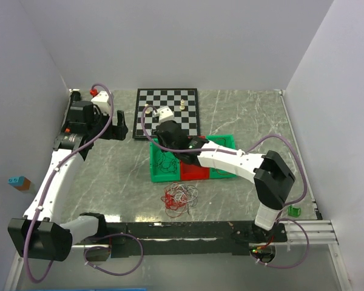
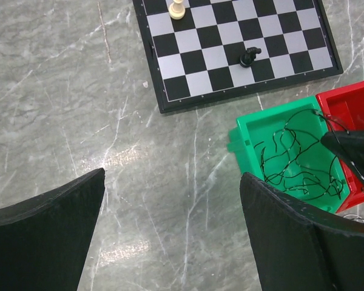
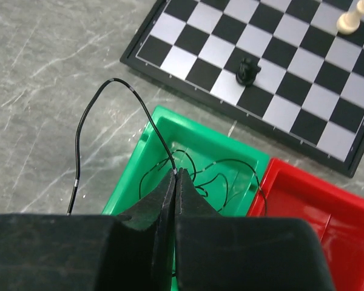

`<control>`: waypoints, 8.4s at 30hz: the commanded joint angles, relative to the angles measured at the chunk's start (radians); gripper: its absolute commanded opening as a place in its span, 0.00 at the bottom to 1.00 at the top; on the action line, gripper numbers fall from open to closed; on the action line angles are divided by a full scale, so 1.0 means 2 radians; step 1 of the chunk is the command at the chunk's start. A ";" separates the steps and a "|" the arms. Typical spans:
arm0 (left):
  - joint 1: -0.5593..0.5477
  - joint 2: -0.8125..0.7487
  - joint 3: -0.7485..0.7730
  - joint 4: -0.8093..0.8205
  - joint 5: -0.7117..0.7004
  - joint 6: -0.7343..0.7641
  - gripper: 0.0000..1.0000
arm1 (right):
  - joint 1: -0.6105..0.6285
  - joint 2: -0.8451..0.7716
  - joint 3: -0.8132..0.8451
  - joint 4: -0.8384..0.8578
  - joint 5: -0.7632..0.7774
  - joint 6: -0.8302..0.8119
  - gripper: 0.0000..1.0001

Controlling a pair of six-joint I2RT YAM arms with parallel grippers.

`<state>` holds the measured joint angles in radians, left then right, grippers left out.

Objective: Untangle the cables

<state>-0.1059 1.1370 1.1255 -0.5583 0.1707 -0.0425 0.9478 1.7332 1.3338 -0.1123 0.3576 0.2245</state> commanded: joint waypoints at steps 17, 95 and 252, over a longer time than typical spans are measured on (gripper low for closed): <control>0.002 -0.049 -0.057 0.044 0.035 -0.006 0.97 | -0.005 0.078 0.080 -0.090 -0.004 0.077 0.00; 0.002 -0.050 -0.037 0.048 0.014 0.030 0.97 | -0.032 0.117 0.073 -0.126 -0.125 0.189 0.00; -0.373 -0.082 -0.101 0.093 0.175 0.214 0.92 | 0.109 -0.555 -0.265 -0.051 -0.018 0.039 0.00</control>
<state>-0.8478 0.9546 0.9672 -0.4950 0.4999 0.3614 1.1606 0.6609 0.7486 -0.1413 0.3218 0.2939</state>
